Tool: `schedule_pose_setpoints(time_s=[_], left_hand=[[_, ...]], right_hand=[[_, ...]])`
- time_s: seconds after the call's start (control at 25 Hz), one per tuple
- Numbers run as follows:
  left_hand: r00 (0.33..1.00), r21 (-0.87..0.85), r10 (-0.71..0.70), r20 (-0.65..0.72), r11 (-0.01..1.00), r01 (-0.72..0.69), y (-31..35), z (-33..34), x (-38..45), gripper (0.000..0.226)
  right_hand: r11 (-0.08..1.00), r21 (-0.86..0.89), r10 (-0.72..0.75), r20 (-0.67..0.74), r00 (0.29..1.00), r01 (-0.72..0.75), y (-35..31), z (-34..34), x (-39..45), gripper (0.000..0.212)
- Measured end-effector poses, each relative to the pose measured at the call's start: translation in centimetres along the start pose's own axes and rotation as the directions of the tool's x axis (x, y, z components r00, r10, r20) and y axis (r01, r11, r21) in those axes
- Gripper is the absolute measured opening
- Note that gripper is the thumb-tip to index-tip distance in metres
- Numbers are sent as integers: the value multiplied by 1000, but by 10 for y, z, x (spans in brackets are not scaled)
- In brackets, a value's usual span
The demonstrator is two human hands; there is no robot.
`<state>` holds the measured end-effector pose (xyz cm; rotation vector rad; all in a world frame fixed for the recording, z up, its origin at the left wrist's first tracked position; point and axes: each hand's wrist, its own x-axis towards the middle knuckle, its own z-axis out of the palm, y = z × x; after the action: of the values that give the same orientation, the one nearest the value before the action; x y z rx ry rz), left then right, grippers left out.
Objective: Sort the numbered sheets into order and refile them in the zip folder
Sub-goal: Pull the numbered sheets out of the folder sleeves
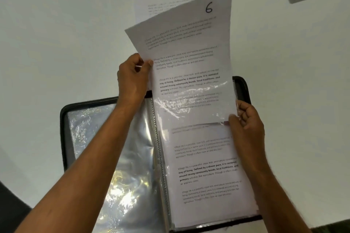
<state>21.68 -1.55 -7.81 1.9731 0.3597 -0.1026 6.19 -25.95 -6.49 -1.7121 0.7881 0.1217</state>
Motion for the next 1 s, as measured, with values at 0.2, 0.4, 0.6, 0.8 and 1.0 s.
schedule_pose_setpoints(time_s=[0.2, 0.4, 0.6, 0.8, 1.0], left_hand=[[998, -109, -39, -49, 993, 33, 16, 13, 53, 15], [994, -70, -55, -93, 996, 49, 26, 18, 91, 15], [989, -22, -41, -141, 999, 38, 27, 22, 110, 14], [987, 30, -22, -157, 999, 27, 21, 23, 111, 30], [981, 199, 164, -98, 970, -143, 7, 15, 76, 32]], right_hand=[[1000, 19, 2, -14, 1000, -2, -1, 0, 1, 30], [999, -34, 23, 16, 1000, -23, 1, 0, 5, 37], [997, -64, 31, 26, 999, -29, -2, 0, 7, 37], [994, -101, 43, 27, 999, -40, -6, 2, 6, 38], [994, -103, 38, 34, 999, -34, -10, 3, 5, 35]])
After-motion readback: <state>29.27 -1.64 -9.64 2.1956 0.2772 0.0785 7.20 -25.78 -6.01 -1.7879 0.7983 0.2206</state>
